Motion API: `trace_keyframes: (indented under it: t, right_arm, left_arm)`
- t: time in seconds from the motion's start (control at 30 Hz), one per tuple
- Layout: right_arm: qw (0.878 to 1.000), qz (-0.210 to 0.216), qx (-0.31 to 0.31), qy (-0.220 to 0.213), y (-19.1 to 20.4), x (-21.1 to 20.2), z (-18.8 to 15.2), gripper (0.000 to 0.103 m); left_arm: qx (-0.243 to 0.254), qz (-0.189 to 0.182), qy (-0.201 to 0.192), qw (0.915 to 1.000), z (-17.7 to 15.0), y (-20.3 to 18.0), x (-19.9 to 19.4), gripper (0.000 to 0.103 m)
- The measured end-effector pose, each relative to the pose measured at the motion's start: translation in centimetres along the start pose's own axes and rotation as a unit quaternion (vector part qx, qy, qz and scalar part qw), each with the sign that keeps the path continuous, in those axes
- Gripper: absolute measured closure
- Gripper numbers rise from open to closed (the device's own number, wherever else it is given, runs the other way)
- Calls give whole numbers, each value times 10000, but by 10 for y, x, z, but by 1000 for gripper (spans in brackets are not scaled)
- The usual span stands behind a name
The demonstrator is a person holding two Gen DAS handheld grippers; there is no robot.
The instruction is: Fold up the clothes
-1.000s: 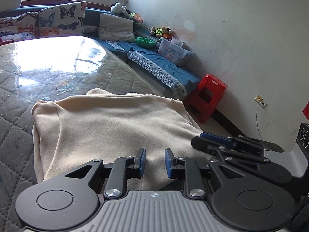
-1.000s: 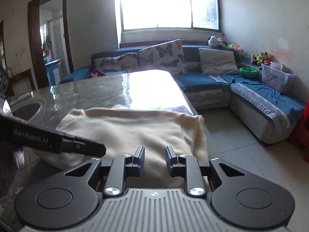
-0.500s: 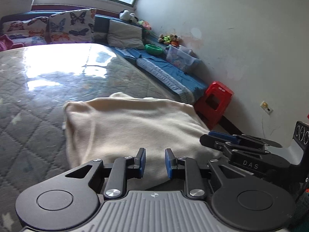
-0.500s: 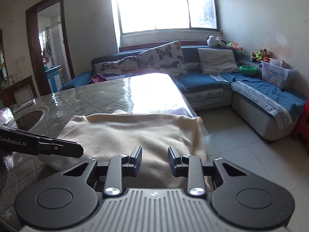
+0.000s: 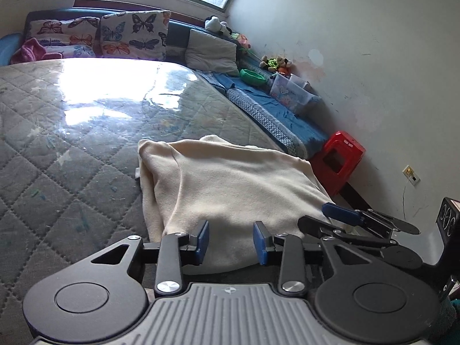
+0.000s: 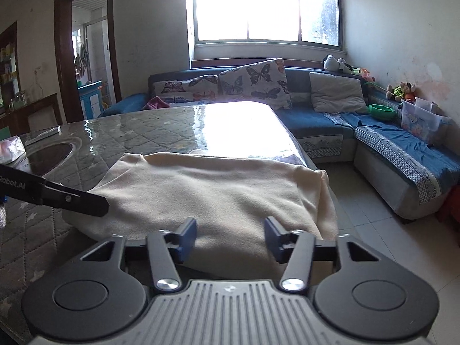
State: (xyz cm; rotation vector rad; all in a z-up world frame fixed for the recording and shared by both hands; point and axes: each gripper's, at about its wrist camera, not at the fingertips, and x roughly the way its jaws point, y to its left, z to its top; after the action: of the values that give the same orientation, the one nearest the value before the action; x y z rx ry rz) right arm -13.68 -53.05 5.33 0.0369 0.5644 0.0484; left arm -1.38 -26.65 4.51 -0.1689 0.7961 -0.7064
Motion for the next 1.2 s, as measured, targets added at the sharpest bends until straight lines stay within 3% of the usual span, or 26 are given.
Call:
trace_keyframes:
  t: [0.1,0.23,0.47,0.57,0.73,1.2]
  right_arm:
    - [10000,-37,28,-32,3,-1,-1,40]
    - [9999,-75,51,-85,6,-4,0,25]
    - [9995,-190,143,-199,10,-14,1,15]
    - [9994,-226,163,-212,12,-18,0,5]
    - [9991,-262,169,-277,17,-25,-1,0]
    - [9975,-378,433,-409,19,-37,-5,0]
  left_arm:
    - [-3,71,-37,10000,0,1,-5,59]
    - [-3,125,-75,9999,0,2,-10,54]
    - [71,160,-153,9997,-5,-1,-17,43]
    - [128,190,-183,9996,-7,-2,-21,38]
    - [130,218,-228,9994,-10,-2,-27,33]
    - [217,231,-394,9987,-17,-5,-41,15]
